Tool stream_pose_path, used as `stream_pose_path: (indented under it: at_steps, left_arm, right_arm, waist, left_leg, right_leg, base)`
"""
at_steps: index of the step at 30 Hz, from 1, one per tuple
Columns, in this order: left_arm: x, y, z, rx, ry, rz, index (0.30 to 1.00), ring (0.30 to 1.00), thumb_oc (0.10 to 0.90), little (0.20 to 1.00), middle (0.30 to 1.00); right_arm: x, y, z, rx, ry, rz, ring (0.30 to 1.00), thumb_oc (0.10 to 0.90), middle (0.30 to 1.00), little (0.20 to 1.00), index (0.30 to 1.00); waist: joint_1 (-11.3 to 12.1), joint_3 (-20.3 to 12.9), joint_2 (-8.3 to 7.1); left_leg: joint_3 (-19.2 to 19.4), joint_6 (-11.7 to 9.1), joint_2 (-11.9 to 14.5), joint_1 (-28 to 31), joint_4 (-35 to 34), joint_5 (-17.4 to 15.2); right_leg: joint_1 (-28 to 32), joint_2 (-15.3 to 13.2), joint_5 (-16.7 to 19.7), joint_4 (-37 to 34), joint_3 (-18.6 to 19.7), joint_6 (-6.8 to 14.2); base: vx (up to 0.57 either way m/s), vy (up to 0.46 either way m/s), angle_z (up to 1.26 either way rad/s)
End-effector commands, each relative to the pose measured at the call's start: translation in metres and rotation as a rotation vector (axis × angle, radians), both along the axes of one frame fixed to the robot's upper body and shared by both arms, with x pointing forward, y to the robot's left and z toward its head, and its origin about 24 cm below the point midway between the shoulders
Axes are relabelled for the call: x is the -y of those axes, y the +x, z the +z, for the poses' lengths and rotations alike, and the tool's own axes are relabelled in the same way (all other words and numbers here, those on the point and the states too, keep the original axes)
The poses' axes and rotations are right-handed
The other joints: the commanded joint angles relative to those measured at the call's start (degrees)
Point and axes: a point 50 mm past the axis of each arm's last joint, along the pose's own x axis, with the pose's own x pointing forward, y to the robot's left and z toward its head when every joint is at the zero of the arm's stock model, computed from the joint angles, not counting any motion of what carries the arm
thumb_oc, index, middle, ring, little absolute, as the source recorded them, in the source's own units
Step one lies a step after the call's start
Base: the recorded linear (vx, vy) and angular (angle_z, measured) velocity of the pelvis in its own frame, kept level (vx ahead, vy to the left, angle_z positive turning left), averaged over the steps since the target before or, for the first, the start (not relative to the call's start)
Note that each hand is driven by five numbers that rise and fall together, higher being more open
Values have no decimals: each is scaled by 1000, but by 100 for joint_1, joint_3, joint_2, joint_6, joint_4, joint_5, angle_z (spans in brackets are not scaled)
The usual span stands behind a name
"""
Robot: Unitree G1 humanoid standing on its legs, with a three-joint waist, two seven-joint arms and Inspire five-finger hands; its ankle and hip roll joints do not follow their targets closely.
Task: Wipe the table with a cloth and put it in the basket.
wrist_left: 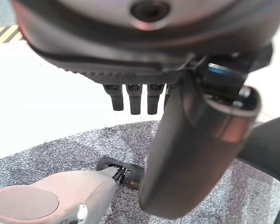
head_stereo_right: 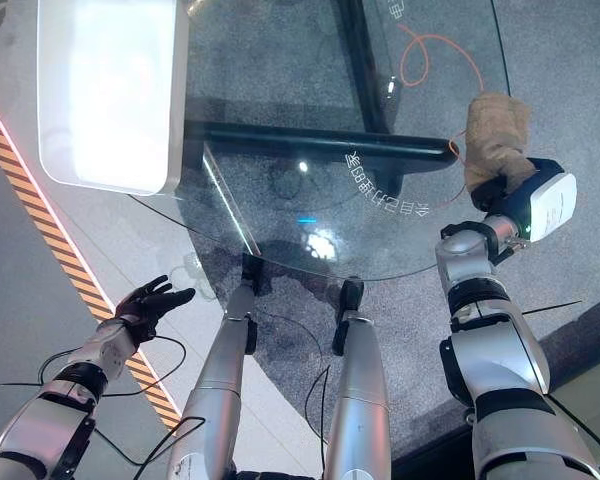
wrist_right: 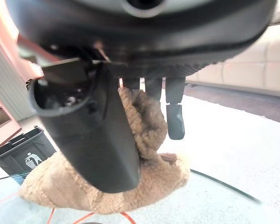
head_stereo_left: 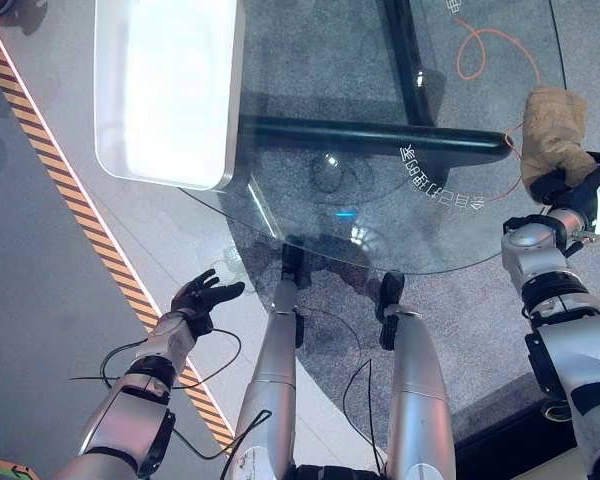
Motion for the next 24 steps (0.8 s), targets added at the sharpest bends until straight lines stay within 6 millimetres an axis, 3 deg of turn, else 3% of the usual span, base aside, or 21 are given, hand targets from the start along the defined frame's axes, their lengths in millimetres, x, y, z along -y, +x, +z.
stream_pose_path:
  at_steps: [1, 10, 16, 17, 24]
  left_arm:
    - [-33, -13, -3, -49, -2, 131, 900, 900, 800, 900, 900]
    - [-25, -7, 0, -39, 0, 114, 900, 900, 800, 900, 900]
    - [-13, -7, -6, -30, -1, 94, 900, 900, 800, 900, 900]
    - [-13, -7, -6, -30, -1, 94, 900, 900, 800, 900, 900]
    - [-4, -7, -9, -20, -12, 83, 900, 900, 800, 900, 900]
  right_arm:
    - [60, -39, -3, -58, -73, -242, 300, 100, 300, 200, 300]
    - [3, 0, 42, 89, -290, 56, 300, 100, 300, 200, 300]
    - [-76, 23, 87, 180, -557, 355, 300, 100, 300, 200, 300]
    - [-78, 23, 88, 181, -560, 360, 300, 100, 300, 200, 300]
    - [-144, 24, 101, 193, -719, 591, 300, 100, 300, 200, 300]
  waist:
    - [-67, -108, -1]
    - [-27, -108, 26]
    - [16, -108, 42]
    - [15, -108, 42]
    - [45, -108, 69]
  left_leg:
    - [651, 646, -369, 257, 551, -1031]
    - [619, 613, -399, 299, 473, -989]
    - [604, 585, -452, 356, 388, -933]
    - [603, 584, -453, 359, 385, -932]
    - [632, 592, -504, 373, 325, -876]
  right_leg:
    - [54, 459, 894, -1194, -112, -6]
    - [118, 425, 898, -1297, -152, -3]
    - [192, 406, 880, -1379, -215, -48]
    - [195, 406, 877, -1379, -216, -49]
    - [206, 405, 809, -1368, -265, -120]
  base:
    - [0, 0, 0]
    - [0, 0, 0]
    - [-12, 5, -3]
    - [-14, 11, -6]
    - [-12, 19, -4]
